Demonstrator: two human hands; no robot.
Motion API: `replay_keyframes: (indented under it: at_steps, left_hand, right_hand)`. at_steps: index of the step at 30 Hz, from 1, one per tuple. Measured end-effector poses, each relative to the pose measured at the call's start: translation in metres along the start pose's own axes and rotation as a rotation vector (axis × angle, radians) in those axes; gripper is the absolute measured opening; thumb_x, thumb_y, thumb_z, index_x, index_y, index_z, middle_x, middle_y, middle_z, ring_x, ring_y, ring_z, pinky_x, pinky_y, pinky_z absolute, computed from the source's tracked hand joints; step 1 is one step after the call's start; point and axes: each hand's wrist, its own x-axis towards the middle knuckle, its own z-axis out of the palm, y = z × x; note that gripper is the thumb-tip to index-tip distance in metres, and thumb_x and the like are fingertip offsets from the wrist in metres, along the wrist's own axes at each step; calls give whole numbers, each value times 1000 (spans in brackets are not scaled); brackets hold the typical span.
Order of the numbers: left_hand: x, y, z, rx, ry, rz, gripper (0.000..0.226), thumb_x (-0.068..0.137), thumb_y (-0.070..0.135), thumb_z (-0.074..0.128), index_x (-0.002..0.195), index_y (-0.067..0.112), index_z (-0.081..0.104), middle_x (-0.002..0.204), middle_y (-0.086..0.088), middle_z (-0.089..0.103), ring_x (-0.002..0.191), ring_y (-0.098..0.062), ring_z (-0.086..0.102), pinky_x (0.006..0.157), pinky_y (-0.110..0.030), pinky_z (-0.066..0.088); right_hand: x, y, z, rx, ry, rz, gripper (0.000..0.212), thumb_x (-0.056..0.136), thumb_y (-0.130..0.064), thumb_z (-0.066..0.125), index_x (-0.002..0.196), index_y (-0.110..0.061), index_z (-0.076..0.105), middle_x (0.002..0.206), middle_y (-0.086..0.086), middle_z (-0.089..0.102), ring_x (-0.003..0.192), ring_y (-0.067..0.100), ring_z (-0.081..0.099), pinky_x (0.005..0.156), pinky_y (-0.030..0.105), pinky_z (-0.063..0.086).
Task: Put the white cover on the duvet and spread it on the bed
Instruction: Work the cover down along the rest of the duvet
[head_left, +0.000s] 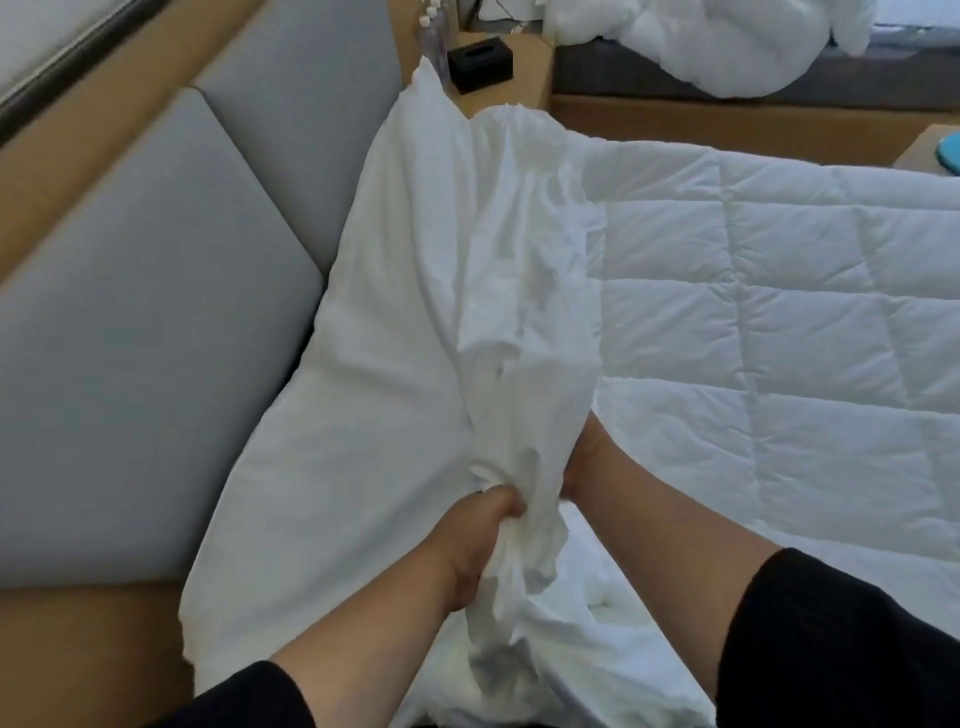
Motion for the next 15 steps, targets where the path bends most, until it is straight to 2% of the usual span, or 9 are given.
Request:
replay_keyframes:
  at_steps: [3, 5, 6, 8, 11, 12, 14, 15]
  left_hand:
    - [2, -3, -16, -12, -12, 86, 52, 76, 35, 66, 123, 14, 66, 113, -10, 74, 109, -30, 68, 100, -44, 51]
    - [5, -3, -28, -230, -84, 83, 57, 87, 49, 65, 128, 9, 65, 127, -14, 68, 120, -32, 63, 110, -47, 44]
    - [8, -1, -33, -311, -63, 64, 64, 87, 59, 61, 126, 8, 67, 127, -15, 68, 120, -33, 63, 110, -48, 43]
    - [17, 4, -37, -341, 70, 10, 71, 85, 71, 55, 117, 10, 71, 117, -14, 72, 111, -35, 68, 100, -48, 52]
    - [27, 15, -31, -252, 205, -16, 49, 93, 52, 62, 106, 6, 72, 107, -19, 74, 97, -38, 72, 86, -45, 60]
    - [31, 17, -29, -209, 260, -4, 42, 96, 44, 62, 101, 3, 70, 97, -20, 75, 86, -36, 73, 78, -42, 62]
    - [34, 26, -35, -162, 366, 55, 36, 98, 36, 58, 86, 2, 63, 66, -13, 63, 56, -27, 59, 59, -34, 57]
    - [36, 31, -41, -168, 421, 93, 34, 98, 34, 58, 83, 4, 60, 59, -9, 52, 51, -23, 48, 56, -32, 53]
  right_hand:
    - [-6, 6, -3, 175, -81, -49, 37, 92, -45, 52, 77, -17, 70, 73, 4, 64, 69, 23, 63, 68, 32, 53]
    - [-13, 9, -10, 183, -86, -67, 32, 87, -47, 61, 91, -16, 70, 85, 6, 63, 81, 26, 60, 80, 39, 51]
    - [-15, 12, -14, 172, -83, -55, 33, 83, -46, 67, 94, -16, 69, 88, 7, 63, 83, 27, 60, 82, 40, 51]
    - [-17, 19, -22, 141, -33, -17, 36, 75, -46, 72, 92, -14, 68, 82, 8, 64, 77, 26, 62, 76, 39, 56]
    - [-14, 25, -26, 138, -37, 32, 42, 56, -39, 91, 80, -13, 68, 74, 7, 60, 70, 25, 60, 72, 38, 54]
    - [-13, 26, -26, 143, -53, 23, 46, 52, -37, 95, 80, -13, 67, 75, 7, 58, 71, 25, 58, 73, 38, 52]
    - [-10, 23, -27, 150, -84, -53, 44, 57, -34, 94, 85, -15, 66, 80, 6, 59, 75, 25, 58, 76, 38, 51]
    - [-12, 19, -32, 163, -97, -108, 41, 61, -31, 93, 89, -15, 67, 84, 6, 61, 79, 25, 61, 79, 39, 52]
